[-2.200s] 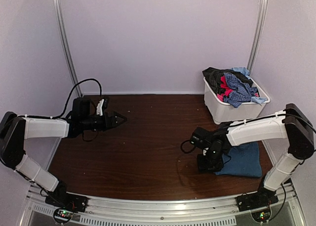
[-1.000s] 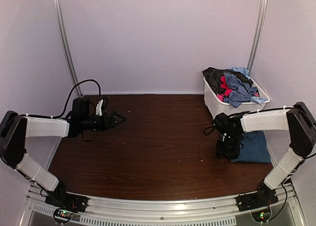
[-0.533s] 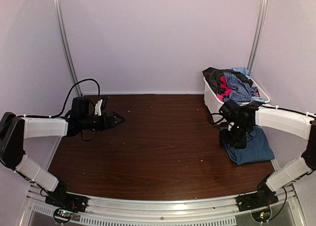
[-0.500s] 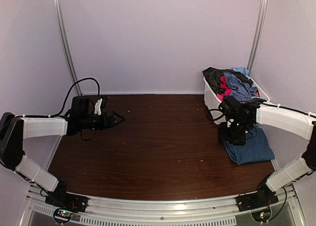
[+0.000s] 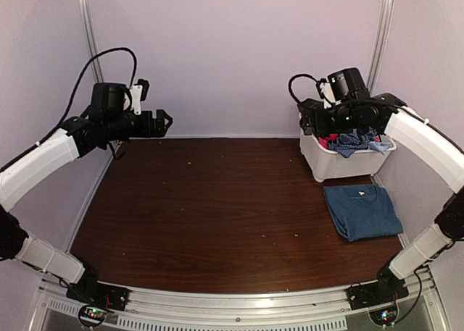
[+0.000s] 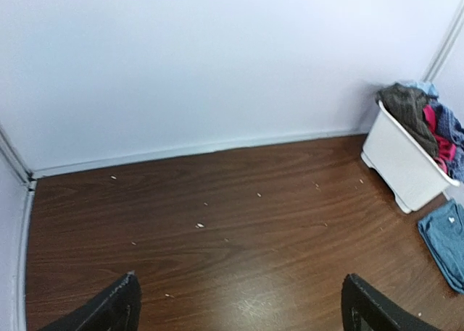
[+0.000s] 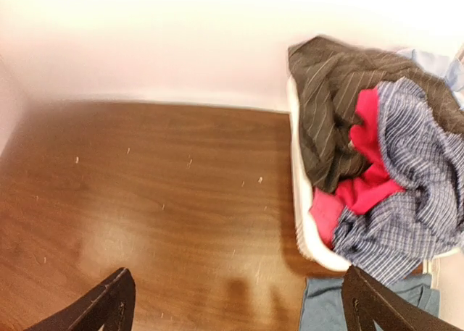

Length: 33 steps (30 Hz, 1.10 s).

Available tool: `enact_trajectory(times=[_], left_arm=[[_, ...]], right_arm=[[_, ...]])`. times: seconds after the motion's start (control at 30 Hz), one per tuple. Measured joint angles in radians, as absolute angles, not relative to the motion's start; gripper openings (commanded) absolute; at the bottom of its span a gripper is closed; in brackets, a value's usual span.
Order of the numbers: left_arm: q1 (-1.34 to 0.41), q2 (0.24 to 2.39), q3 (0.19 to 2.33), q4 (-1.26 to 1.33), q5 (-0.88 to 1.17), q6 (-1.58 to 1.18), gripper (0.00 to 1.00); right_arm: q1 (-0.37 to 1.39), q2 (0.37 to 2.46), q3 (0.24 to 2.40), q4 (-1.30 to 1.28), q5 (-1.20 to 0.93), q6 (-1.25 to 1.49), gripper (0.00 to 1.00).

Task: Fold and stack the mixed laundry pile
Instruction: Pick up the crumpled shirt from the bin.

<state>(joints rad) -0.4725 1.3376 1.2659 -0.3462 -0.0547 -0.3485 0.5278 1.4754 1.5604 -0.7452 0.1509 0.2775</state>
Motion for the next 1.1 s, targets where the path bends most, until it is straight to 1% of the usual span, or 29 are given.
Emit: enact_trajectory(times=[0.07, 0.13, 0.2, 0.33, 0.47, 0.57, 0.6, 0.63, 0.67, 0.7, 0.77, 0.8, 0.87, 0.9, 1.1], left_arm=[[-0.45, 1.32, 1.304, -0.386, -0.083, -0.35, 0.98], [-0.432, 1.307, 1.309, -0.416, -0.094, -0.359, 0.98], [-0.427, 1.299, 1.285, -0.436, -0.09, -0.375, 0.98], [-0.428, 1.282, 1.21, -0.475, -0.076, -0.407, 0.98], [-0.429, 1.279, 1.189, -0.505, -0.065, -0.426, 0.98], [-0.429, 1.27, 1.189, -0.505, -0.062, -0.433, 0.98], [-0.429, 1.267, 1.189, -0.505, -0.062, -0.436, 0.98], [-0.429, 1.265, 1.189, -0.505, -0.062, -0.439, 0.98], [-0.429, 1.264, 1.189, -0.504, -0.062, -0.442, 0.98], [-0.429, 1.262, 1.189, -0.504, -0.062, -0.444, 0.98], [-0.429, 1.262, 1.189, -0.503, -0.062, -0.45, 0.98], [-0.429, 1.262, 1.188, -0.503, -0.062, -0.453, 0.98], [-0.429, 1.262, 1.187, -0.503, -0.062, -0.456, 0.98], [-0.429, 1.262, 1.187, -0.503, -0.061, -0.458, 0.98], [-0.429, 1.264, 1.187, -0.503, -0.052, -0.463, 0.97]], right_arm=[[0.432, 1.509, 1.622, -0.708, 0.104, 0.256, 1.0], [0.281, 1.549, 1.679, -0.664, 0.056, 0.244, 1.0], [0.136, 1.59, 1.711, -0.638, 0.024, 0.233, 1.0], [-0.072, 1.685, 1.73, -0.63, -0.038, 0.23, 1.0], [-0.16, 1.81, 1.729, -0.633, -0.096, 0.231, 0.98], [-0.168, 1.884, 1.729, -0.635, -0.136, 0.23, 0.93], [-0.168, 1.903, 1.729, -0.635, -0.148, 0.231, 0.89], [-0.168, 1.919, 1.729, -0.635, -0.159, 0.231, 0.81], [-0.168, 1.931, 1.733, -0.636, -0.169, 0.231, 0.71], [-0.168, 1.943, 1.745, -0.64, -0.178, 0.232, 0.56], [-0.168, 1.967, 1.793, -0.657, -0.192, 0.225, 0.31], [-0.168, 1.981, 1.819, -0.662, -0.201, 0.221, 0.22], [-0.168, 1.998, 1.86, -0.671, -0.212, 0.214, 0.06], [-0.168, 2.002, 1.874, -0.677, -0.218, 0.213, 0.0], [-0.168, 2.003, 1.981, -0.72, -0.26, 0.209, 0.0]])
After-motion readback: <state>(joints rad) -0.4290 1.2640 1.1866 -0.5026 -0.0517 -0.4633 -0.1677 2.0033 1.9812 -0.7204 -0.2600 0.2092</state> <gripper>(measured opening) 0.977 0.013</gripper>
